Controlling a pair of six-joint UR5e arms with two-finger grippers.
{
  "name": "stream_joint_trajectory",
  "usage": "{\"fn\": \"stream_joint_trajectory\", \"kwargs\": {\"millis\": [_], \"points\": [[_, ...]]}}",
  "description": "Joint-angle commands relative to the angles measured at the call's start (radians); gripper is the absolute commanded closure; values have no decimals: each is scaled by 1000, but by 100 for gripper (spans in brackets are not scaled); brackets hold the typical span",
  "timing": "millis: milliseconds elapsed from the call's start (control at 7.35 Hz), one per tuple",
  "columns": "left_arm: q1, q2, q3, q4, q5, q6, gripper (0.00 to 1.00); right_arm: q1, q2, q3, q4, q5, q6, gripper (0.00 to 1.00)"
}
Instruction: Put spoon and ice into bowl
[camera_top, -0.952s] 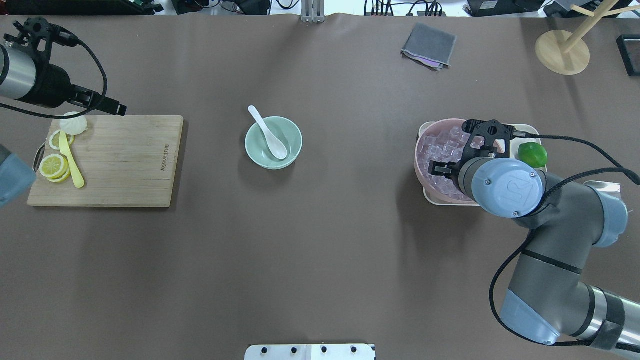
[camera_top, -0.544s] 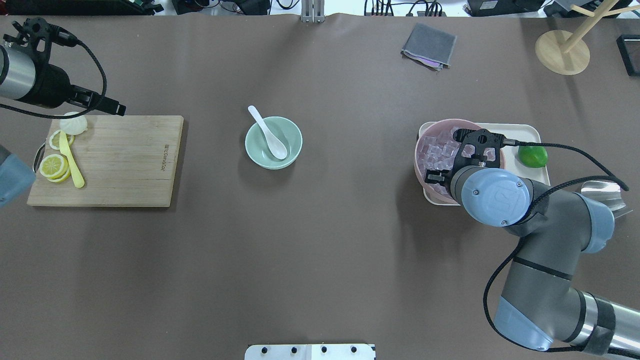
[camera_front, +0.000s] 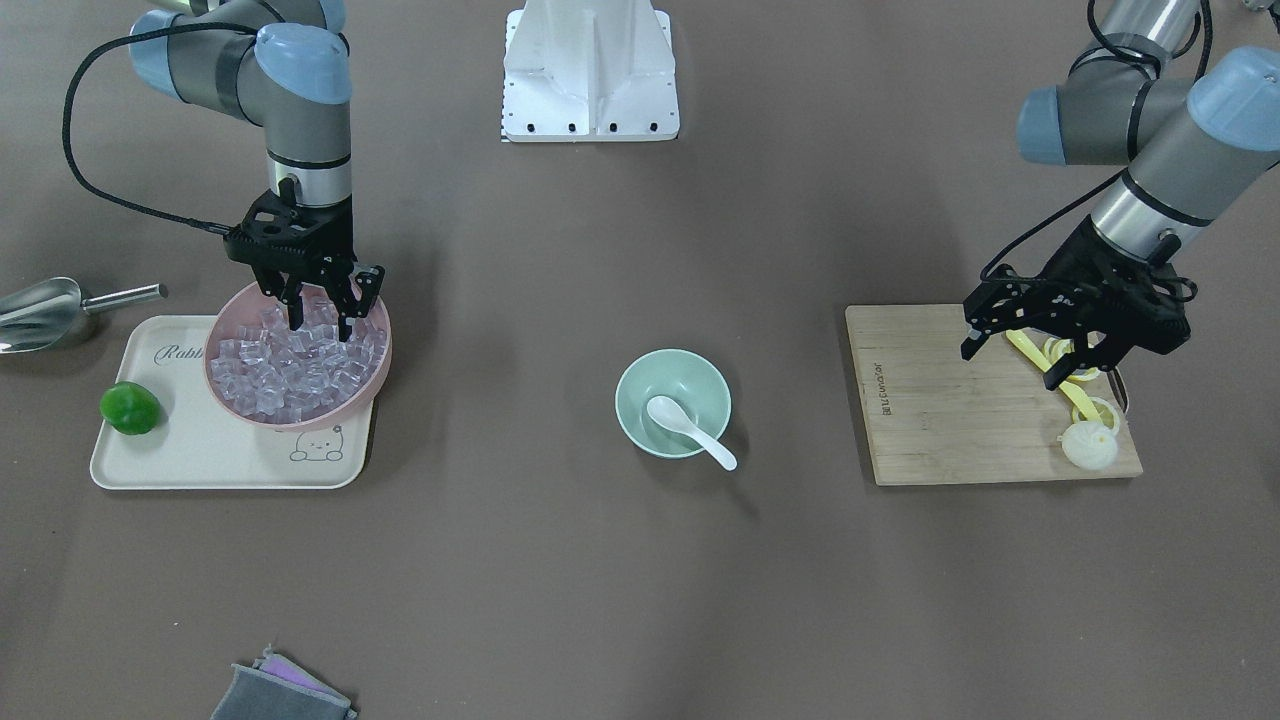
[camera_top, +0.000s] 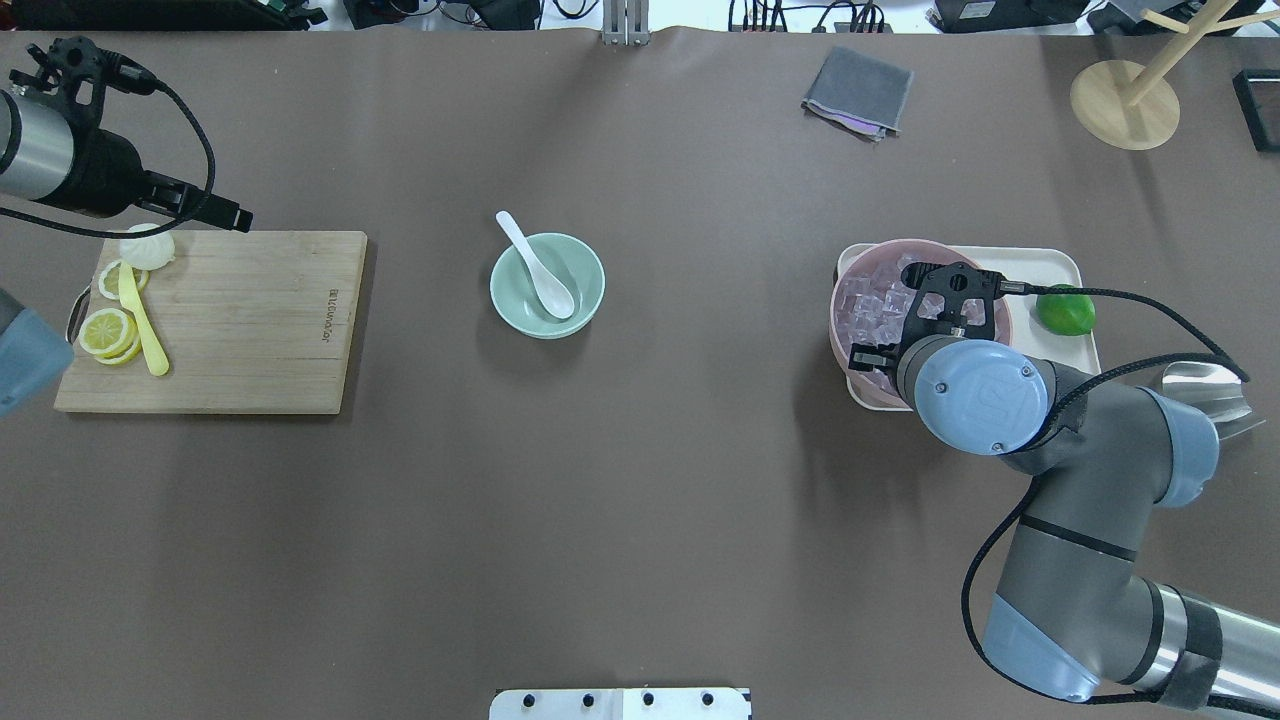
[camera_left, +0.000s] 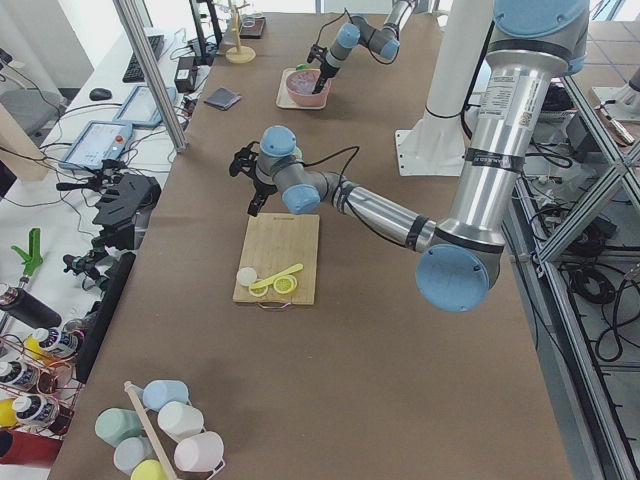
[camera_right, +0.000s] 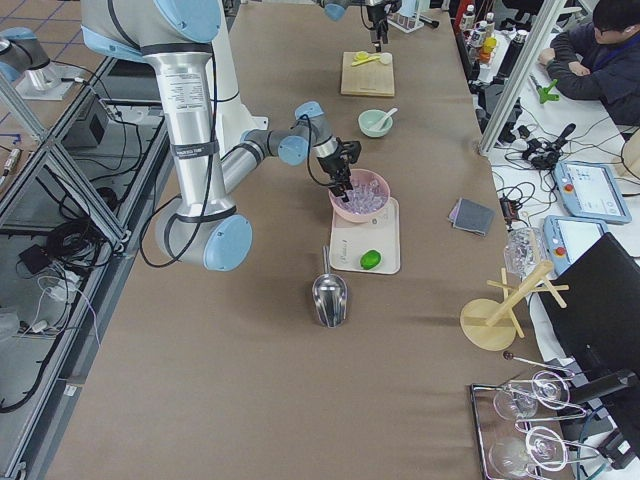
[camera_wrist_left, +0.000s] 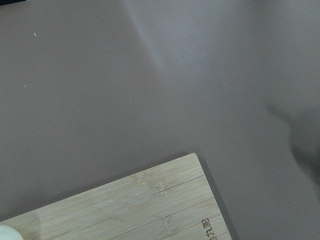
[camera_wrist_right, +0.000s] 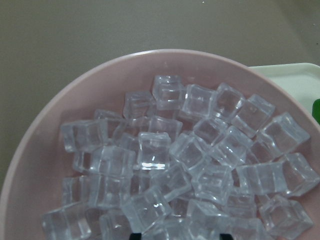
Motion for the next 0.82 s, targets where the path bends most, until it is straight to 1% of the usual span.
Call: {"fn": "stream_joint_trajectory", "kwargs": {"millis": [0, 272, 408, 544, 680], "points": [[2, 0, 0, 0, 1, -1, 0, 12, 4, 6, -4, 2, -7, 100], [2, 0, 2, 0, 2, -1, 0, 36, 19, 18, -5, 8, -43, 100], [0, -5, 0, 3, -4, -1, 0, 46, 36, 38, -37, 10, -52, 100], [-3, -11, 0, 20, -7, 5, 0, 53, 76, 61, -104, 14, -54, 100], [-36, -16, -4, 72, -37, 22, 0, 59, 125, 61, -129, 25, -56, 100]]}}
